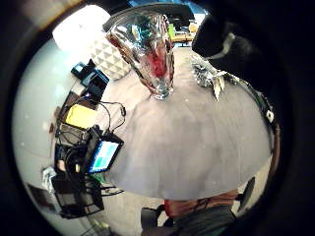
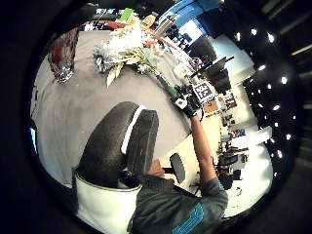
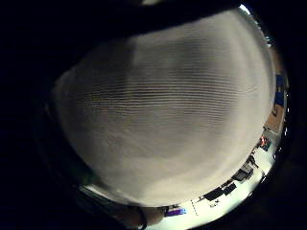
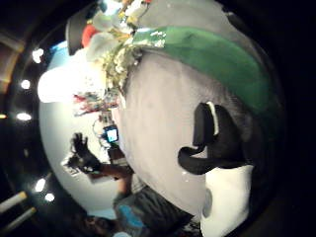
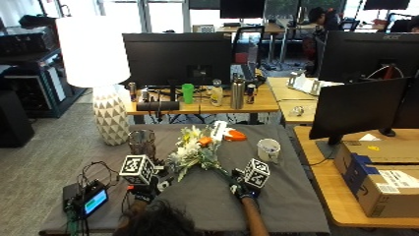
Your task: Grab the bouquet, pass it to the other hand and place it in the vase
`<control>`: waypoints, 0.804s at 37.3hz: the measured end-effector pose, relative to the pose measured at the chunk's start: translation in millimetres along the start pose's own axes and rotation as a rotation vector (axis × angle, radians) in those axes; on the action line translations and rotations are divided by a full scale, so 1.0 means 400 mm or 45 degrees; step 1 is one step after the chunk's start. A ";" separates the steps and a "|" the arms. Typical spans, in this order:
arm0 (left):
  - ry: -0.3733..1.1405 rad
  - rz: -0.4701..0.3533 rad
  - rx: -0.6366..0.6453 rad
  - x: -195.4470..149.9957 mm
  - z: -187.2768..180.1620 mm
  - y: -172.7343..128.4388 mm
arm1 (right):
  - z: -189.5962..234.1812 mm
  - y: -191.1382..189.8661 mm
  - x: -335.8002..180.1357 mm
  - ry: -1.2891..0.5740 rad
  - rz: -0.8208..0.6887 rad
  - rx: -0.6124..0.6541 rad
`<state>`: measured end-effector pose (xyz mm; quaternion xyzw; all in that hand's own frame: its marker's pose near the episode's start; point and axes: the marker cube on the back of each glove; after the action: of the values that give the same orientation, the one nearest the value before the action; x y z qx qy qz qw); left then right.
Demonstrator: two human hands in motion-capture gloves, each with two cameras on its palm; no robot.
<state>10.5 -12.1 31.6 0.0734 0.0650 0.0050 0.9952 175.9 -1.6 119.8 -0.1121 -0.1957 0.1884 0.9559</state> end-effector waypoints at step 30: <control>0.166 -0.004 -0.026 -0.013 -0.028 -0.013 | -0.004 -0.171 -0.010 0.156 0.009 0.562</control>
<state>3.7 -15.6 20.5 0.0626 0.1297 0.0088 0.9895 194.9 -65.4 136.9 0.0877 -0.0909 0.2228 0.9666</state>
